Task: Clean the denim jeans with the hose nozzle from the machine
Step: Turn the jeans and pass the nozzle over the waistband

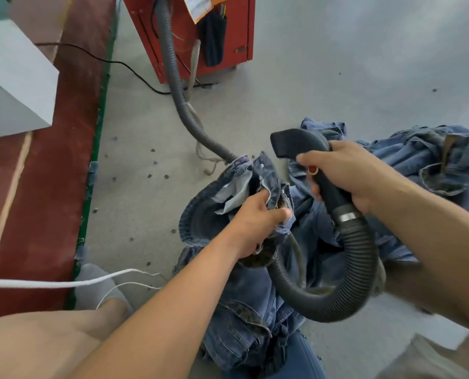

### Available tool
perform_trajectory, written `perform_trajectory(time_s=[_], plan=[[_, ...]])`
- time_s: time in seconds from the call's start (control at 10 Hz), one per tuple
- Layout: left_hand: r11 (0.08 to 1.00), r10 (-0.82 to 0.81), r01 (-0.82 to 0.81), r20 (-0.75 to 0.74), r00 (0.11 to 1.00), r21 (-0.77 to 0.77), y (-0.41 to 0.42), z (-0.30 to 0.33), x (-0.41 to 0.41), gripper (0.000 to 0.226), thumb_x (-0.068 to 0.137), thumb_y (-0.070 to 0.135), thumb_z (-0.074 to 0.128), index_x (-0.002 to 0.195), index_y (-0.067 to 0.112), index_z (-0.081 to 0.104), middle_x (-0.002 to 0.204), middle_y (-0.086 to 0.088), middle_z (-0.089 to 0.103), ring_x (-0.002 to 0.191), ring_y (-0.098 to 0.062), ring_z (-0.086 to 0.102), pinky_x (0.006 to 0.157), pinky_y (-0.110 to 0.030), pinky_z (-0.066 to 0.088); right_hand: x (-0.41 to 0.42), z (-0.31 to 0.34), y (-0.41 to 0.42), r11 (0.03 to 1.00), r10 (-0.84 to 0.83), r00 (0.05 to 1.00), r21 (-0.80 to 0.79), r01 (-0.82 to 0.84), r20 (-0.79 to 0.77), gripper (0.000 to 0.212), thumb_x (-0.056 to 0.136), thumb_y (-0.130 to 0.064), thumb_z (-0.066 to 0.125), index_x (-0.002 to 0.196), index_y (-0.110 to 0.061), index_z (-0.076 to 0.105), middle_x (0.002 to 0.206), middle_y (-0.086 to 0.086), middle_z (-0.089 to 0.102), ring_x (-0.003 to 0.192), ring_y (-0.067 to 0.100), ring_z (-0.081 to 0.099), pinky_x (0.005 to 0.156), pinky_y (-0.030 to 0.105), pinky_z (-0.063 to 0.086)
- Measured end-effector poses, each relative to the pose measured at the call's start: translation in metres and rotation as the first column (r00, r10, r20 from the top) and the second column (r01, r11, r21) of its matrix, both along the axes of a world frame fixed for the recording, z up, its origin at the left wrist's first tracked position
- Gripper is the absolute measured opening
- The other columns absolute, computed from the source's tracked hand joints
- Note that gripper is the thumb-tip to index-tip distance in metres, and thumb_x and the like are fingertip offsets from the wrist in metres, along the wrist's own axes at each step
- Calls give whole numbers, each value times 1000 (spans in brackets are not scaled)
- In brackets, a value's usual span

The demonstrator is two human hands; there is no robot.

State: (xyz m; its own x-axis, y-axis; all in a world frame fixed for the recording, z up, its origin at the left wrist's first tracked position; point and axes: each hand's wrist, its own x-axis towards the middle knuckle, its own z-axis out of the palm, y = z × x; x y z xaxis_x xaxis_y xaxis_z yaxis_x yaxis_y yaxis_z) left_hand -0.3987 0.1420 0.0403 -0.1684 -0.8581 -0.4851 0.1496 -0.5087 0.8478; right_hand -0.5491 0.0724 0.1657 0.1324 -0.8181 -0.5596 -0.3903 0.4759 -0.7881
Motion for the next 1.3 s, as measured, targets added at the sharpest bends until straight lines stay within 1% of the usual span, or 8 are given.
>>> perform_trajectory(time_s=[0.2, 0.4, 0.6, 0.8, 0.9, 1.1, 1.2, 1.3], plan=[[971, 149, -43, -456, 878, 234, -10, 33, 22, 39, 93, 29, 43, 123, 5, 51, 101, -19, 49, 85, -31, 48, 86, -44, 43, -18, -6, 4, 994, 68, 997, -89, -70, -24, 24, 98, -19, 68, 81, -4, 62, 59, 7, 63, 49, 19, 57, 45, 29, 51], [961, 90, 2, -320, 943, 276, -10, 27, 52, 41, 99, 47, 36, 120, 19, 58, 114, -13, 58, 89, -27, 61, 74, -36, 54, -31, 13, 14, 912, 282, 918, -219, -347, -281, 22, 96, -35, 70, 99, -20, 55, 72, 3, 75, 51, 23, 69, 43, 26, 51], [975, 113, -16, -435, 893, 221, -10, 19, 59, 58, 102, 59, 28, 120, 17, 64, 97, -13, 62, 76, -24, 60, 65, -36, 54, -20, 18, 30, 810, 532, 758, -35, -586, -379, 21, 96, -41, 70, 96, -24, 59, 64, 2, 74, 49, 19, 70, 46, 23, 53], [975, 176, -68, -557, 812, 209, -14, 11, 49, 62, 100, 60, 33, 134, 18, 63, 116, -15, 66, 97, -29, 66, 89, -44, 52, 12, -23, 27, 930, 154, 919, -260, -259, -364, 26, 90, -37, 75, 86, -13, 64, 55, 7, 69, 42, 16, 61, 46, 31, 50], [947, 287, -134, -586, 758, 291, -16, 16, 42, 71, 99, 55, 31, 137, 1, 56, 111, -17, 71, 94, -32, 71, 81, -40, 60, 15, -34, 21, 921, -52, 954, -383, -68, -294, 43, 73, -50, 87, 83, -14, 65, 64, 8, 72, 52, 18, 65, 56, 44, 57], [951, 267, -79, -668, 694, 299, -13, 24, 29, 60, 96, 51, 33, 122, 4, 59, 99, -13, 72, 82, -22, 66, 75, -35, 50, 27, -67, 26, 912, 10, 900, -366, -187, -435, 49, 70, -36, 90, 102, -15, 61, 84, -4, 67, 82, 18, 66, 65, 30, 52], [974, 190, -136, -329, 925, 181, -12, 22, 48, 55, 91, 44, 36, 123, 9, 65, 117, -13, 72, 102, -28, 68, 90, -40, 56, 23, -65, 10, 918, -68, 900, -381, -112, -430, 32, 73, -23, 80, 95, -14, 59, 73, -4, 66, 71, 19, 68, 58, 32, 55], [951, -206, 308, 811, 548, 33, -5, 14, 88, 44, 91, 50, 24, 90, 31, 64, 119, -9, 70, 112, -31, 60, 108, -54, 41, 13, -55, -8, 945, -129, 939, -327, 19, -319, 17, 71, -11, 76, 83, -9, 65, 58, 7, 72, 58, 28, 73, 58, 50, 63]])
